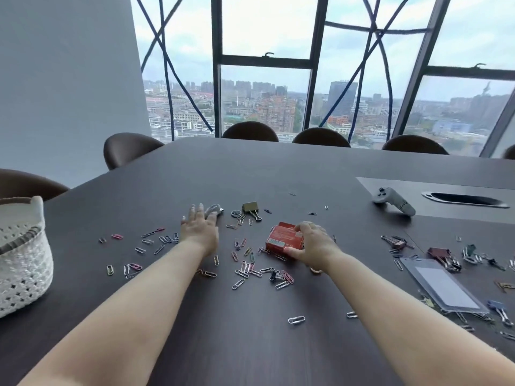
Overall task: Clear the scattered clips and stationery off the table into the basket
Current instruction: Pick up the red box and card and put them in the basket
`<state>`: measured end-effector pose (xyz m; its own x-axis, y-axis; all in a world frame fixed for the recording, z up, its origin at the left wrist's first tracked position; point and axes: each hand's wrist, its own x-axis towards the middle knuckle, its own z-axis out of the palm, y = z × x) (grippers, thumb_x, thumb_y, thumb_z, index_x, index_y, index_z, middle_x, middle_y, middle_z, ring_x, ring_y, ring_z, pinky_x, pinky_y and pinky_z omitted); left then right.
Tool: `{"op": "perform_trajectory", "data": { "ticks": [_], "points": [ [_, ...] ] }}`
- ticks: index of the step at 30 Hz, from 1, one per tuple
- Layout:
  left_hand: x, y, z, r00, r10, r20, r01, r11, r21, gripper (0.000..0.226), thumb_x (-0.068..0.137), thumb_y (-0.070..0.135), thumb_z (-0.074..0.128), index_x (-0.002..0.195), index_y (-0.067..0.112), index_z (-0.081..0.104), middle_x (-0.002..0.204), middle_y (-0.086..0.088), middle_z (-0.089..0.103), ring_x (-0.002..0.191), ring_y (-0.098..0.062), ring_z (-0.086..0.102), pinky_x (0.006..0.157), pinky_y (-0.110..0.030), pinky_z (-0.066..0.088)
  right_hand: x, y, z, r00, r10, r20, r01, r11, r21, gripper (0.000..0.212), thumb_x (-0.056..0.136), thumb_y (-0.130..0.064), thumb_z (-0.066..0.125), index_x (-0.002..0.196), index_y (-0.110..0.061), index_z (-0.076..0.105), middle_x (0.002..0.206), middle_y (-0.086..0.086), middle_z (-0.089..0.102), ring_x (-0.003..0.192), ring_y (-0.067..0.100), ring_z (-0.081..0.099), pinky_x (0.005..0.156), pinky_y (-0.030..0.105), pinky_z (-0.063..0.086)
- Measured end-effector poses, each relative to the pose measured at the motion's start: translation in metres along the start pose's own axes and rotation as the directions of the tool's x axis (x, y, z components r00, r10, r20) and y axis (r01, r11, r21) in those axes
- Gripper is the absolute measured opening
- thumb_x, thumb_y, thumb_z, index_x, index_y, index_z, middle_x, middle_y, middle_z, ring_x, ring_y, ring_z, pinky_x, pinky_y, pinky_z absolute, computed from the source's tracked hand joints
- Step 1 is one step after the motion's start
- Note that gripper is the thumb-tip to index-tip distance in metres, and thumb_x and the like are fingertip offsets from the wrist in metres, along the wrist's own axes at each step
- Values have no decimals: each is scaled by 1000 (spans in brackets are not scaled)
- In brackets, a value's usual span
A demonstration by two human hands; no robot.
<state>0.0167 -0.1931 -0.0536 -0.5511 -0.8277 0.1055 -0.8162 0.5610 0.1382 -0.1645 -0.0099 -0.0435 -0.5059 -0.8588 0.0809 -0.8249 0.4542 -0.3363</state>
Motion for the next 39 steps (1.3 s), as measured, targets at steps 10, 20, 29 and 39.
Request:
{"op": "perform_trajectory", "data": {
  "ticks": [10, 20, 29, 39],
  "points": [
    [32, -6, -9, 988, -154, -4, 152, 976, 157, 39, 88, 23, 48, 124, 9, 49, 133, -13, 41, 124, -31, 40, 102, -38, 36, 12, 12, 4, 1000, -10, 5, 9, 982, 189, 71, 66, -45, 75, 125, -24, 44, 121, 0, 59, 109, 21, 55, 96, 33, 45],
    [-21, 37, -54, 906, 223, -361, -202, 975, 97, 35, 90, 41, 52, 114, 16, 56, 112, -3, 65, 103, -26, 58, 88, -33, 41, -37, 17, -19, 984, -62, -170, 106, 960, 260, 77, 62, -39, 80, 127, -29, 39, 120, -5, 60, 104, 14, 58, 87, 25, 44],
    [-89, 124, -46, 876, 365, 315, 163, 390, -906, 33, 93, 25, 53, 112, -1, 49, 89, -10, 62, 71, -19, 60, 59, -28, 50, -94, 29, -42, 952, -103, -288, 188, 941, 283, 84, 60, -35, 84, 127, -24, 34, 125, -5, 56, 111, 16, 57, 93, 26, 41],
    [-112, 188, -25, 900, 368, 234, 17, 507, -862, 18, 81, 1, 64, 99, 6, 62, 87, -9, 66, 74, -18, 62, 74, -28, 53, -133, 76, -59, 979, -89, -182, 134, 957, 258, 74, 72, -42, 74, 131, -17, 36, 139, 1, 44, 123, 16, 46, 101, 24, 34]
  ]
}}
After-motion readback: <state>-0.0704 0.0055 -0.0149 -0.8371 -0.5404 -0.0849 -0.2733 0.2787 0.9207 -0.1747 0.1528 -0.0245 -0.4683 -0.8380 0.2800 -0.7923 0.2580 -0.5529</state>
